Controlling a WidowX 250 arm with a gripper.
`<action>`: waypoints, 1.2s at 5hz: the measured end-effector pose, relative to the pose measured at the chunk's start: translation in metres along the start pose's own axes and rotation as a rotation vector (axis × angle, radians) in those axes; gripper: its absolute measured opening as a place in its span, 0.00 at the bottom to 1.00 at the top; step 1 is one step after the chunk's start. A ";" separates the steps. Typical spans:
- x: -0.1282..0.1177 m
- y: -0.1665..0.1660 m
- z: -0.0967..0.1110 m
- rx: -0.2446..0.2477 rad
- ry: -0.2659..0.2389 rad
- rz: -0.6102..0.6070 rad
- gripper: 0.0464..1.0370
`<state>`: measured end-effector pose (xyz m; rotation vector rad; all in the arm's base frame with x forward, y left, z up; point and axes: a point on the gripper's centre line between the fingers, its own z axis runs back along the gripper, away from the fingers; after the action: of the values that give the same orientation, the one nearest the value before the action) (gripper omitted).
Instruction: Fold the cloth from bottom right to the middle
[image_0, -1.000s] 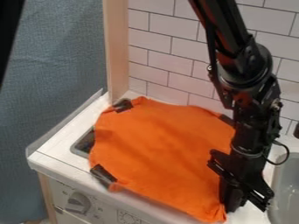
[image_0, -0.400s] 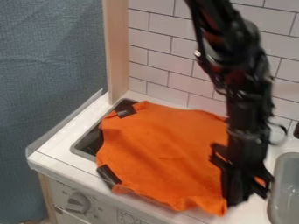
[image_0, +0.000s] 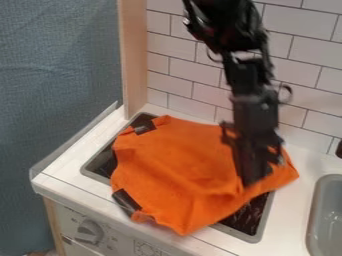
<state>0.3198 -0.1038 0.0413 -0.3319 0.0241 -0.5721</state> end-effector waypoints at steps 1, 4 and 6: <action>-0.002 0.036 0.023 -0.015 -0.023 0.058 0.02; -0.008 0.096 -0.002 -0.013 0.133 0.095 0.02; -0.012 0.113 -0.023 -0.006 0.166 0.131 0.21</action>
<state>0.3666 -0.0153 -0.0173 -0.2856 0.2061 -0.4690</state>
